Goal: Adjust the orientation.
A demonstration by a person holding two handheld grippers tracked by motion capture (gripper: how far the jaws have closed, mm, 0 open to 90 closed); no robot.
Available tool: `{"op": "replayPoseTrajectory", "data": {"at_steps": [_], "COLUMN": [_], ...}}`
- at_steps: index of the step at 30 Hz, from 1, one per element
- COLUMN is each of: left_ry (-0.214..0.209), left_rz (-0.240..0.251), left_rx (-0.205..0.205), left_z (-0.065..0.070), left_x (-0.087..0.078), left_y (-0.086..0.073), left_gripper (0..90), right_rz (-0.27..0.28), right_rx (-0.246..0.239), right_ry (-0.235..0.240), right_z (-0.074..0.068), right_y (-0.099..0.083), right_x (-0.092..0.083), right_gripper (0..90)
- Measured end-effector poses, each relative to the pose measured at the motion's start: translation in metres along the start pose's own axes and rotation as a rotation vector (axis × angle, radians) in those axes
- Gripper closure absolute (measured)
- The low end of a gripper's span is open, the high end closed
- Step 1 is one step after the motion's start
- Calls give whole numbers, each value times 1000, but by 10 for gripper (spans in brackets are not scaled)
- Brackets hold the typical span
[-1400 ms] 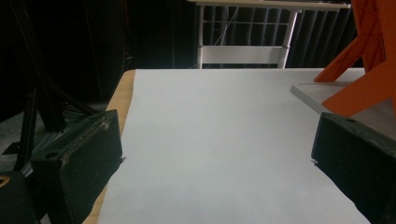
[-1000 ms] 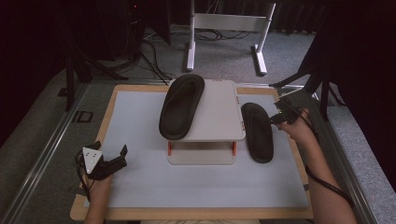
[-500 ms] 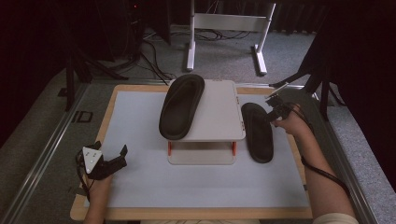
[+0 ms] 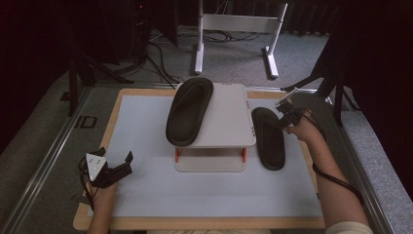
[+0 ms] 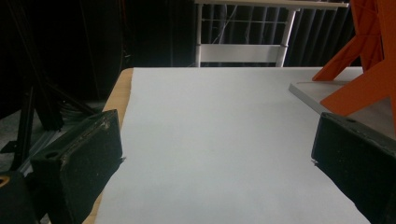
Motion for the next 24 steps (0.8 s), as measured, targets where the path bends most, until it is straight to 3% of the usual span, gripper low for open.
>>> {"op": "replayPoseTrajectory", "data": {"at_steps": [11, 24], "left_ry": [1, -1], "left_rz": [3, 3], "left_rx": [-1, -3], "left_z": [0, 0], "left_x": [0, 0], "left_y": [0, 0], "left_gripper": [20, 20], "right_rz": [12, -20], "right_rx": [48, 29], "right_ry": [-7, -53], "right_z": [2, 0], "right_y": [-5, -1], "right_x": [7, 5], "right_gripper": [725, 778]}}
Point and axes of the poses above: each handheld gripper's, and its own axes: x roughly forward along the jaws, y roughly out of its top, z roughly to its right, the point moved 2 cm from there along x, roughly forward along the jaws, and after that the axes turned 4 degrees about y, right-handed, at the moved point
